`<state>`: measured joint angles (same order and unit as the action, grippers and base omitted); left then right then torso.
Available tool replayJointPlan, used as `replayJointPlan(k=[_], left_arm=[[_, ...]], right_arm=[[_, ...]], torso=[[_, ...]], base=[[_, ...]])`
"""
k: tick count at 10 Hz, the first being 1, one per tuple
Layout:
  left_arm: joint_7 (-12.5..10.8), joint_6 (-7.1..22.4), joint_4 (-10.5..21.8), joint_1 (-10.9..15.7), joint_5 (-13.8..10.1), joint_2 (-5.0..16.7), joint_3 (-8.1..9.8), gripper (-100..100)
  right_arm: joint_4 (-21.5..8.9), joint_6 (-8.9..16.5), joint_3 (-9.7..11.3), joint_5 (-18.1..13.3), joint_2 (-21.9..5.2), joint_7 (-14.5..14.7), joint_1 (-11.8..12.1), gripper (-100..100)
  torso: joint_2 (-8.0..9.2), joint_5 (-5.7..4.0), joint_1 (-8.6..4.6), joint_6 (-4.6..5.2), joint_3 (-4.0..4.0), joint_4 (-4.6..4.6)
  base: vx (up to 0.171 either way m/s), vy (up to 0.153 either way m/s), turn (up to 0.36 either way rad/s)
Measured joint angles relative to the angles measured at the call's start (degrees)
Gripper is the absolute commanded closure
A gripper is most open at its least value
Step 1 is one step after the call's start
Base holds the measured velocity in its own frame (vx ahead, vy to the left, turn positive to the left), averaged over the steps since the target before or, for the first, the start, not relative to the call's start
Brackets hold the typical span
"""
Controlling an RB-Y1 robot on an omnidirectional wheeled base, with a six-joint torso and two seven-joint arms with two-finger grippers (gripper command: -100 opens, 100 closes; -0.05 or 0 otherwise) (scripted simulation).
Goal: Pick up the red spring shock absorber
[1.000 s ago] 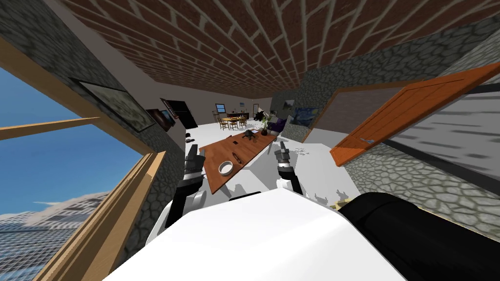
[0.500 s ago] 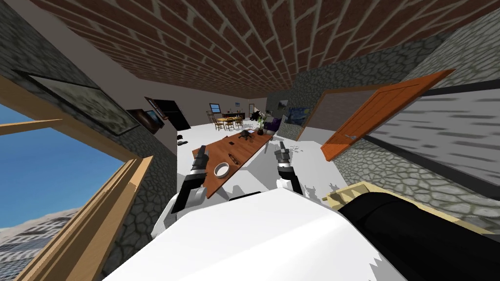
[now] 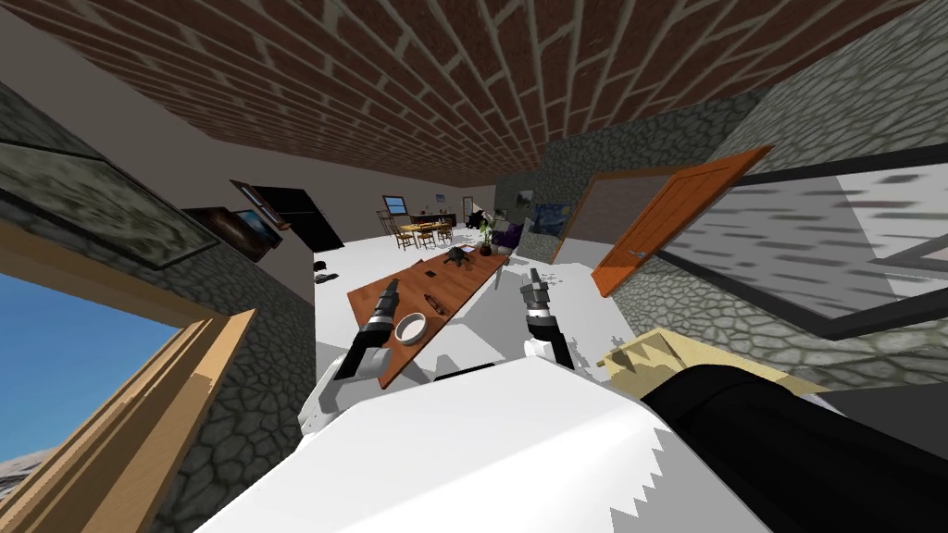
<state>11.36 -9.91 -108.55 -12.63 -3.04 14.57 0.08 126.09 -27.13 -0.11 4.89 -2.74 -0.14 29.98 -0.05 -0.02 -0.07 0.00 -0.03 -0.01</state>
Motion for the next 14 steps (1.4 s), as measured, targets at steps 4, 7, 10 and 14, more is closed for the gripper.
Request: replayJointPlan(k=[4, 7, 10, 14], left_arm=[[2.56, 5.07, 5.59, 3.86, -2.21, 2.71, 0.16, -100], [4.07, 8.39, 9.62, 6.42, -3.78, 4.5, 0.27, -100], [5.97, 12.4, 14.13, 9.89, -5.44, 6.11, 0.37, -100], [7.85, 16.68, 20.35, 12.74, -7.36, 7.82, 0.33, -100]], right_arm=[[0.0, 0.0, 0.0, 0.0, 0.0, 0.0, 0.01, 0], [0.0, 0.0, 0.0, 0.0, 0.0, 0.0, 0.0, 0], [0.0, 0.0, 0.0, 0.0, 0.0, 0.0, 0.0, 0], [0.0, 0.0, 0.0, 0.0, 0.0, 0.0, 0.01, 0]], torso=[[0.02, 0.0, 0.02, -0.03, 0.01, 0.0], [0.0, 0.0, 0.02, -0.01, 0.0, 0.0], [-0.03, -0.01, -0.02, -0.01, -0.01, 0.0], [0.0, 0.0, 0.02, -0.03, 0.0, 0.0]], base=[[0.01, -0.017, -0.087], [0.012, -0.013, -0.075], [0.017, -0.019, -0.113], [0.016, -0.014, -0.066]])
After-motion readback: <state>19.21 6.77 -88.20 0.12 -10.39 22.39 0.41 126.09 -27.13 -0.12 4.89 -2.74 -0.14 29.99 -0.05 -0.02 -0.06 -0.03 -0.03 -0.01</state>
